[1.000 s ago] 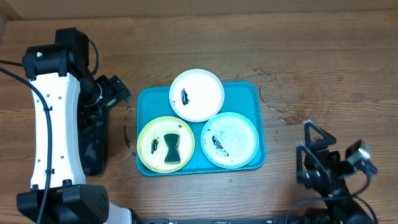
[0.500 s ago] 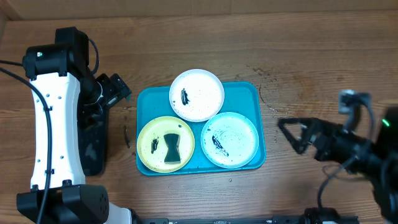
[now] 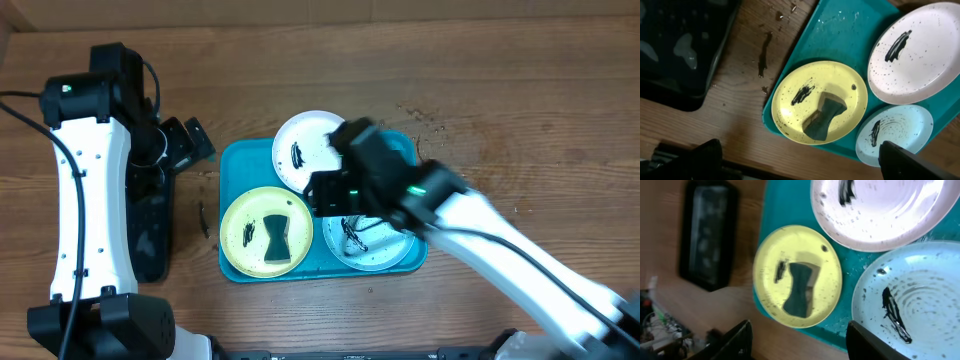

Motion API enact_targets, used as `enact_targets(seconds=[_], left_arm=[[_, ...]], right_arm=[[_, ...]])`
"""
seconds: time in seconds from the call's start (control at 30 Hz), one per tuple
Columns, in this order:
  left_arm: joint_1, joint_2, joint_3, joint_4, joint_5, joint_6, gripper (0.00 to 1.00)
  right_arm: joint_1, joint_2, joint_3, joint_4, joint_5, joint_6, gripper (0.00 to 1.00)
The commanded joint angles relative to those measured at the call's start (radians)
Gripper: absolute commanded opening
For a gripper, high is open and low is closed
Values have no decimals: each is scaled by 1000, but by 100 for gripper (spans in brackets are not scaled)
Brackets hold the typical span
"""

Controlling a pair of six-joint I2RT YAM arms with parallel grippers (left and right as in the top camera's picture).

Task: Clean dirty plates on tray and stack at the side
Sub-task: 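Reach the right gripper to the yellow plate rim and grasp it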

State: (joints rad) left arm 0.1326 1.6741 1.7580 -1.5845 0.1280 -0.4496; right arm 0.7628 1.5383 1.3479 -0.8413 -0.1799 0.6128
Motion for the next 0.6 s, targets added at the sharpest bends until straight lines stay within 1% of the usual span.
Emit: enact_targets(seconds=[0.0, 0.1, 0.23, 0.3, 0.57], left_arm=[[-3, 2, -100, 43, 22, 60, 99], [-3, 2, -180, 97, 23, 62, 98], [-3, 2, -245, 145, 23, 73, 98], [-3, 2, -248, 146, 26, 73, 98], [-3, 1, -248, 145, 30, 81, 98]], right_arm=[[-1, 167, -2, 86, 75, 65, 59], [7, 255, -2, 123, 63, 65, 53], [37, 319, -2, 154, 65, 64, 50], [59, 338, -2, 159, 82, 58, 45], [84, 404, -2, 172, 90, 39, 43]])
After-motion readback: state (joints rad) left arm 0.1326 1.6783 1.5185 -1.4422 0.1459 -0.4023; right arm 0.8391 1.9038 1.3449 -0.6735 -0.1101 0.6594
